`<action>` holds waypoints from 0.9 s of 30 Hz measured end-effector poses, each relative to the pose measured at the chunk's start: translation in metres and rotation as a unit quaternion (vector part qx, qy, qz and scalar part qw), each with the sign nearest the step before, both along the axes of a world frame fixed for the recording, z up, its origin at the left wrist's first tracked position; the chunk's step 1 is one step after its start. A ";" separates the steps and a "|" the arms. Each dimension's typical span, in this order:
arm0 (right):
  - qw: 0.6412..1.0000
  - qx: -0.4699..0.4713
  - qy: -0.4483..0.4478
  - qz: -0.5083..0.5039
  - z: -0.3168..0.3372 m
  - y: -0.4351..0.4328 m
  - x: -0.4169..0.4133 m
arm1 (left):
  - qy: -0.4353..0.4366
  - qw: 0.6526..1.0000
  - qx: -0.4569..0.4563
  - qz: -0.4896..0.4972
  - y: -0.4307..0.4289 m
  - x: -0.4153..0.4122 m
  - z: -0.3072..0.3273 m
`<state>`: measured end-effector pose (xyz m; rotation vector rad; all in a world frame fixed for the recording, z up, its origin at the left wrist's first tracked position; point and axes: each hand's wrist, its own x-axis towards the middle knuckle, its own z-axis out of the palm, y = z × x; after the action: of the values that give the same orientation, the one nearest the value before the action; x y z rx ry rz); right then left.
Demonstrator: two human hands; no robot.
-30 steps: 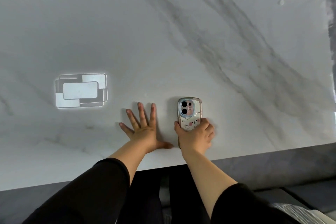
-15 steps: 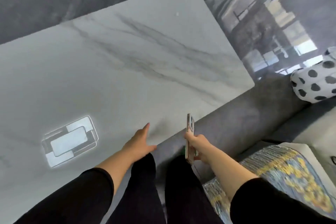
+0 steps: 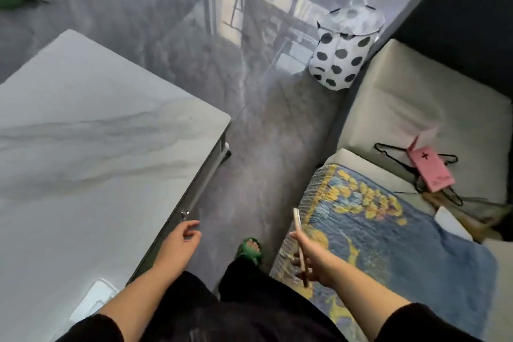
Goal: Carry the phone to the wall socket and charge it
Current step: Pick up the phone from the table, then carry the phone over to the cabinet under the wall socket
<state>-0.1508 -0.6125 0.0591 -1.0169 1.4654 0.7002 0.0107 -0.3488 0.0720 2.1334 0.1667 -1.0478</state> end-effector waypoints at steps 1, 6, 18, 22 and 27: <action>1.000 0.003 0.002 -0.012 -0.002 -0.013 -0.002 | 0.002 1.000 0.004 -0.001 -0.013 0.001 -0.002; 0.997 0.006 -0.019 -0.072 -0.007 -0.062 0.030 | 0.061 0.997 0.021 -0.039 -0.067 0.039 -0.006; 0.996 -0.040 -0.069 -0.032 0.009 -0.200 0.253 | 0.100 0.993 0.021 -0.066 -0.194 0.258 0.005; 0.996 -0.070 -0.055 -0.008 0.013 -0.260 0.304 | 0.105 0.994 -0.014 -0.029 -0.246 0.320 0.014; 0.997 -0.070 -0.014 0.015 0.015 -0.335 0.358 | 0.088 0.993 -0.059 0.059 -0.312 0.386 0.021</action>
<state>0.2074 -0.9475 0.0744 -1.1536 1.4950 0.6083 0.3964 -0.6609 0.0926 1.9018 0.3034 -1.1467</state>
